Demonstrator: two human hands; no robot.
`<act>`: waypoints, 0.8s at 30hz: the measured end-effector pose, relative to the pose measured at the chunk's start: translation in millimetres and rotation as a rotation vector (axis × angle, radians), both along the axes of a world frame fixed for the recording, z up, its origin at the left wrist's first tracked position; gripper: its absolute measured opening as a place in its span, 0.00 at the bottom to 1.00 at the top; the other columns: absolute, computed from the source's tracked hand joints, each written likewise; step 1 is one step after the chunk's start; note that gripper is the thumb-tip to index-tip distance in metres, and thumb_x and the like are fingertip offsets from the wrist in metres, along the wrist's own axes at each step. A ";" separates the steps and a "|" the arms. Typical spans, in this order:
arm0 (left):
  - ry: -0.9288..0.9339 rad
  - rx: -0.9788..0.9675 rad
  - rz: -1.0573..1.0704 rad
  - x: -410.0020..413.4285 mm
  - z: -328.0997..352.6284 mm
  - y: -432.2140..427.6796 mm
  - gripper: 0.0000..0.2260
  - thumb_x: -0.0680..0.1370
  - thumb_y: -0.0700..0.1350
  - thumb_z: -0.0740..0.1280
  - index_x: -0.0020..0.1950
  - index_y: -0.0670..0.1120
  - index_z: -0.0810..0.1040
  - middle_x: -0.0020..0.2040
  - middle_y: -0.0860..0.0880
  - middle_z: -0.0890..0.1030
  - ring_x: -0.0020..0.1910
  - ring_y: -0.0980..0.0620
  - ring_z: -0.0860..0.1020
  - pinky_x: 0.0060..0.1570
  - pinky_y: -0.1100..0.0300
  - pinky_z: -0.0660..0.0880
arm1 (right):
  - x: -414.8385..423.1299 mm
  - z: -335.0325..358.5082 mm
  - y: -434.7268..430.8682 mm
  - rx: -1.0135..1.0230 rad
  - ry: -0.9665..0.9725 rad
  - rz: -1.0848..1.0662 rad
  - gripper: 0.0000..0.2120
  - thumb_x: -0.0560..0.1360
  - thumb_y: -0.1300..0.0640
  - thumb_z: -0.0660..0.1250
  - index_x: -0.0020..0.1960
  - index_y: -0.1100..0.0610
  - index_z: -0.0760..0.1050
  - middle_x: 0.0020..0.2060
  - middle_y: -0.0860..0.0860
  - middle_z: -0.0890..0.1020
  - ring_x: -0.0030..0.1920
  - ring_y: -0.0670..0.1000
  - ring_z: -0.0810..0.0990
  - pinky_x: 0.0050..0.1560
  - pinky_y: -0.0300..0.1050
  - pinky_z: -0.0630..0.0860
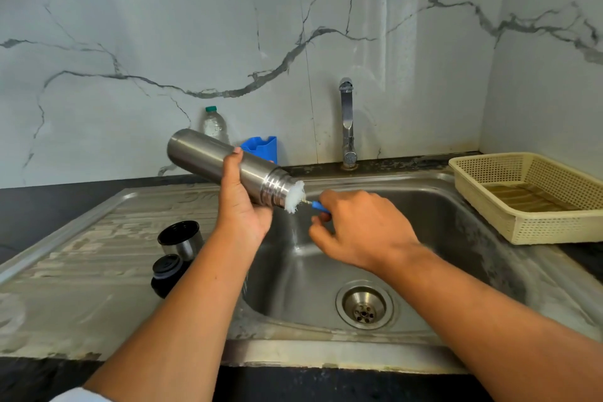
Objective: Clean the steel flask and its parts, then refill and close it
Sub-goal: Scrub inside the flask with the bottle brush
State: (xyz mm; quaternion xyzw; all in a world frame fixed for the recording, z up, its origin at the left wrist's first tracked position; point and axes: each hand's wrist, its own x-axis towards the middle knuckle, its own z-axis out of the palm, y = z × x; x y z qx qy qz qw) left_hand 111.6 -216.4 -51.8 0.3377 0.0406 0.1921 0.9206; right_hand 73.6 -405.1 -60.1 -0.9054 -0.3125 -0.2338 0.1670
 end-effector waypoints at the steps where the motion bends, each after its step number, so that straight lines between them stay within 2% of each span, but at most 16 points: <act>1: 0.023 0.028 -0.019 -2.2 -3.5 -5.9 0.22 0.76 0.52 0.74 0.66 0.43 0.76 0.40 0.44 0.84 0.38 0.47 0.84 0.44 0.51 0.83 | -0.5 -0.9 5.4 -0.005 0.007 0.009 0.13 0.78 0.44 0.59 0.52 0.52 0.73 0.40 0.50 0.79 0.40 0.57 0.79 0.41 0.50 0.77; 3: 0.039 0.049 -0.041 -4.0 -2.8 -12.7 0.21 0.76 0.52 0.73 0.64 0.44 0.76 0.40 0.44 0.84 0.39 0.47 0.84 0.45 0.51 0.83 | 1.2 -1.1 6.3 0.003 0.015 0.007 0.11 0.77 0.44 0.60 0.50 0.52 0.71 0.42 0.51 0.80 0.41 0.58 0.79 0.40 0.49 0.76; 6: -0.020 -0.025 -0.001 -3.6 11.4 3.7 0.17 0.77 0.52 0.72 0.60 0.43 0.78 0.42 0.45 0.85 0.39 0.47 0.85 0.41 0.51 0.83 | 5.9 1.7 -10.4 0.013 0.001 -0.016 0.09 0.78 0.44 0.59 0.44 0.49 0.68 0.36 0.49 0.79 0.37 0.56 0.78 0.35 0.46 0.70; 8: -0.030 -0.029 0.004 -4.1 11.1 5.3 0.17 0.77 0.52 0.72 0.60 0.43 0.78 0.42 0.45 0.85 0.39 0.47 0.85 0.41 0.52 0.83 | 5.3 0.2 -11.4 0.015 -0.003 -0.008 0.10 0.78 0.44 0.59 0.45 0.49 0.69 0.35 0.48 0.77 0.37 0.55 0.78 0.35 0.46 0.69; 10: 0.003 0.037 -0.046 -7.2 4.0 -7.6 0.19 0.76 0.53 0.73 0.63 0.44 0.77 0.41 0.44 0.84 0.40 0.47 0.84 0.45 0.51 0.82 | 2.9 -2.5 -0.5 0.028 0.007 0.011 0.11 0.78 0.44 0.60 0.49 0.51 0.72 0.37 0.49 0.78 0.39 0.58 0.80 0.37 0.47 0.72; 13: 0.016 0.094 -0.109 -7.7 2.6 -20.7 0.14 0.78 0.53 0.71 0.58 0.45 0.78 0.41 0.43 0.84 0.42 0.47 0.84 0.53 0.49 0.81 | 5.8 -5.5 6.3 0.086 0.006 -0.023 0.13 0.78 0.45 0.60 0.53 0.54 0.74 0.43 0.54 0.82 0.42 0.62 0.81 0.38 0.50 0.74; 15: 0.010 0.119 -0.124 -7.3 5.7 -17.8 0.15 0.78 0.54 0.72 0.59 0.46 0.79 0.45 0.44 0.86 0.46 0.47 0.85 0.58 0.47 0.81 | 9.6 -5.0 1.0 0.126 0.028 -0.045 0.11 0.79 0.47 0.59 0.53 0.53 0.74 0.43 0.54 0.82 0.42 0.61 0.80 0.38 0.51 0.74; 17: 0.061 0.202 -0.112 -5.1 3.7 -15.9 0.22 0.75 0.60 0.73 0.62 0.48 0.78 0.53 0.45 0.86 0.54 0.46 0.85 0.62 0.45 0.79 | 12.3 -5.8 -2.9 0.145 0.029 -0.076 0.11 0.80 0.48 0.58 0.55 0.53 0.74 0.45 0.52 0.82 0.42 0.59 0.80 0.38 0.51 0.74; 20: 0.213 0.290 -0.049 -6.4 0.5 -20.2 0.28 0.72 0.68 0.71 0.61 0.48 0.77 0.56 0.45 0.85 0.57 0.47 0.83 0.58 0.51 0.80 | 15.5 -8.8 -3.5 0.134 -0.046 -0.138 0.11 0.83 0.49 0.57 0.59 0.52 0.74 0.50 0.51 0.82 0.45 0.59 0.81 0.39 0.51 0.75; 24: 0.209 0.212 -0.035 -5.3 -0.5 -20.6 0.30 0.73 0.66 0.72 0.63 0.45 0.77 0.56 0.44 0.85 0.57 0.47 0.84 0.50 0.54 0.82 | 17.4 -9.0 -3.6 0.126 -0.084 -0.205 0.11 0.83 0.50 0.58 0.61 0.52 0.74 0.52 0.51 0.82 0.47 0.58 0.81 0.41 0.51 0.77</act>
